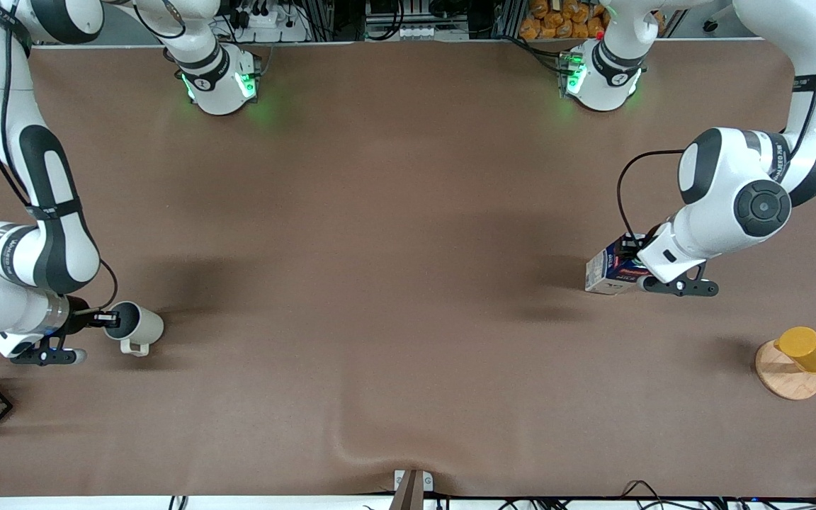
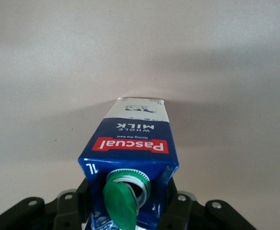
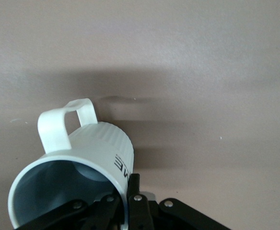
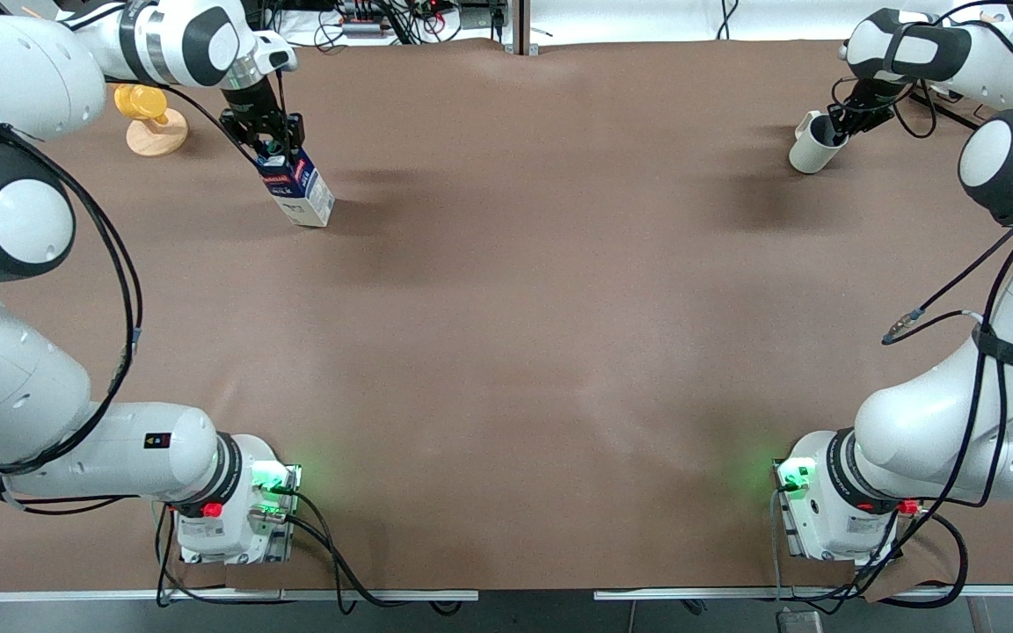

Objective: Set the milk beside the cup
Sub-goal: 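Carry the mug and carton toward the table middle with both grippers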

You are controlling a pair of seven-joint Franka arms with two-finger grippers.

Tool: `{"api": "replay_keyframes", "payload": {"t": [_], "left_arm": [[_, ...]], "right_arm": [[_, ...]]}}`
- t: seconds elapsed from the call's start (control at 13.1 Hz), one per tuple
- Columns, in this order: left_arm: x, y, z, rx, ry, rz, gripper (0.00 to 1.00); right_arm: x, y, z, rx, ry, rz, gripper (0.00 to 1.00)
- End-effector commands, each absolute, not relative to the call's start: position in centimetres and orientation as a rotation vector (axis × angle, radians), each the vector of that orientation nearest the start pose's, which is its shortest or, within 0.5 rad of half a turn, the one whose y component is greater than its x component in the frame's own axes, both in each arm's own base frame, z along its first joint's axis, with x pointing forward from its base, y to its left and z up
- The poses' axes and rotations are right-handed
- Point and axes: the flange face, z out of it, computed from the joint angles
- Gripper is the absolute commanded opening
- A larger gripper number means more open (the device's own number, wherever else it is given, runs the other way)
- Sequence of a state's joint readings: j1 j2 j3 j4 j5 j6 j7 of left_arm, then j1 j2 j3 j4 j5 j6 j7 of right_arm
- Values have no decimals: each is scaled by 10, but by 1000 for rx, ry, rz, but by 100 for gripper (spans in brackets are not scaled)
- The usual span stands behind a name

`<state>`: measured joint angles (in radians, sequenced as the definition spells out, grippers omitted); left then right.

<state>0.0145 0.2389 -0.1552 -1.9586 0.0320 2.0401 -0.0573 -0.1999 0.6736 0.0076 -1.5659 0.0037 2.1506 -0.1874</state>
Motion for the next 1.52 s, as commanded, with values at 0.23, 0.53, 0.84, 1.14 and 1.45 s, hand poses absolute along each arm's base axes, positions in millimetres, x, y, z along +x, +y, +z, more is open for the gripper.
{"api": "replay_keyframes", "payload": {"t": [0.23, 0.53, 0.84, 1.14, 1.45], "left_arm": [[578, -82, 360, -3106, 180, 198, 58], [581, -98, 375, -3115, 152, 159, 58], [582, -127, 392, -3128, 42, 136, 58], [580, -163, 413, -3134, -74, 127, 58], [571, -203, 421, -3145, -104, 119, 58]], "right_arm": [[681, -62, 290, -3100, 117, 216, 0], [677, 33, 312, -3114, 336, 258, 0], [664, 107, 305, -3046, 590, 317, 0], [652, 170, 302, -2986, 900, 333, 0], [630, 242, 299, -2885, 1197, 370, 0]]}}
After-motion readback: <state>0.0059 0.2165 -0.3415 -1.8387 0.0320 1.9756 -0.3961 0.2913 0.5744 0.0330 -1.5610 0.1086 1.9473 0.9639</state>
